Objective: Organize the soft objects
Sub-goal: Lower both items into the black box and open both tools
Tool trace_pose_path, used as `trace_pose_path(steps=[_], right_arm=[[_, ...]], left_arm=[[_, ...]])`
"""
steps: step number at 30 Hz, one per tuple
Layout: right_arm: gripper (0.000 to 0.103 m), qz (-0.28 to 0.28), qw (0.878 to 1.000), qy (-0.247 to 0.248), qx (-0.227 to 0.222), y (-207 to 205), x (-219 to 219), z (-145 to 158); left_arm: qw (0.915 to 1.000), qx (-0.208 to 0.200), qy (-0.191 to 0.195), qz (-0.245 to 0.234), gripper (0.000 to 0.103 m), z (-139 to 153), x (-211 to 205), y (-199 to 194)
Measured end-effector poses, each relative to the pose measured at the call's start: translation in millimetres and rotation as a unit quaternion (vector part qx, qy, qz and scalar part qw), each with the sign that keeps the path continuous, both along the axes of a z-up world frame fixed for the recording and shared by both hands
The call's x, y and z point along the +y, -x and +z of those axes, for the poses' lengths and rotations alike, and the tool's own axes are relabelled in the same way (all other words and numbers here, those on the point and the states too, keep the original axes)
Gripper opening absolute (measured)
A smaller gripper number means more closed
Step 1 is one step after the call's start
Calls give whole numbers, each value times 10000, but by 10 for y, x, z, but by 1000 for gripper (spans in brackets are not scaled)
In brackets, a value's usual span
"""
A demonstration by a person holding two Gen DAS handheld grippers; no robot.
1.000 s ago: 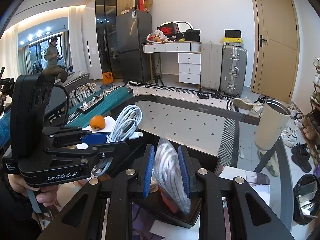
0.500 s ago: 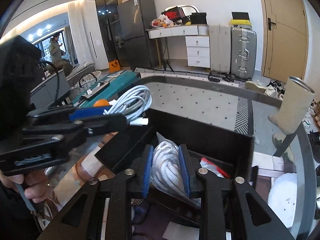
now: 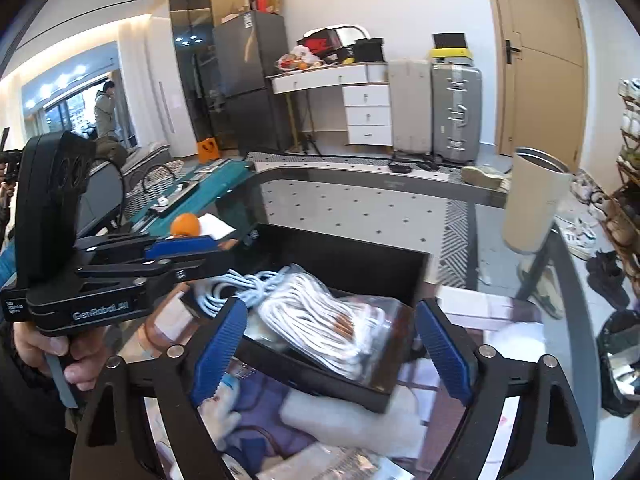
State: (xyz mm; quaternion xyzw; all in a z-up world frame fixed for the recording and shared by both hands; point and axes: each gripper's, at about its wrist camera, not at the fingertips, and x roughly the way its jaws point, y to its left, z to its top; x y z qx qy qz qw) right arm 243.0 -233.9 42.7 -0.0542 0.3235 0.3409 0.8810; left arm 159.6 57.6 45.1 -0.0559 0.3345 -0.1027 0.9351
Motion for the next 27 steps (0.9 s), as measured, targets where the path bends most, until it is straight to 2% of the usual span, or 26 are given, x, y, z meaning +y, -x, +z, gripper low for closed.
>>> trace_pose_path(steps=[3, 5, 6, 9, 12, 20, 27], right_arm=[[96, -160, 9998, 3, 72, -13, -92, -22], [100, -204, 9998, 16, 74, 14, -127, -20], [102, -218, 9997, 15, 69, 28, -134, -21], [102, -283, 9996, 18, 50, 93, -164, -4], [102, -312, 9994, 119, -64, 206, -164, 1], [102, -323, 9992, 175, -185, 571, -277, -31], [102, -438, 9982, 365, -207, 796, -419, -95]], left_arm=[[9999, 104, -53, 17, 57, -32, -26, 39], [9998, 130, -125, 71, 57, -50, -42, 98], [9998, 107, -122, 71, 61, -51, -51, 134], [9997, 99, -193, 92, 88, -50, -82, 237], [9995, -38, -188, 240, 102, -34, -80, 372], [9976, -150, -276, 610, 103, -82, -68, 646], [9971, -245, -306, 648, 103, -136, -137, 888]])
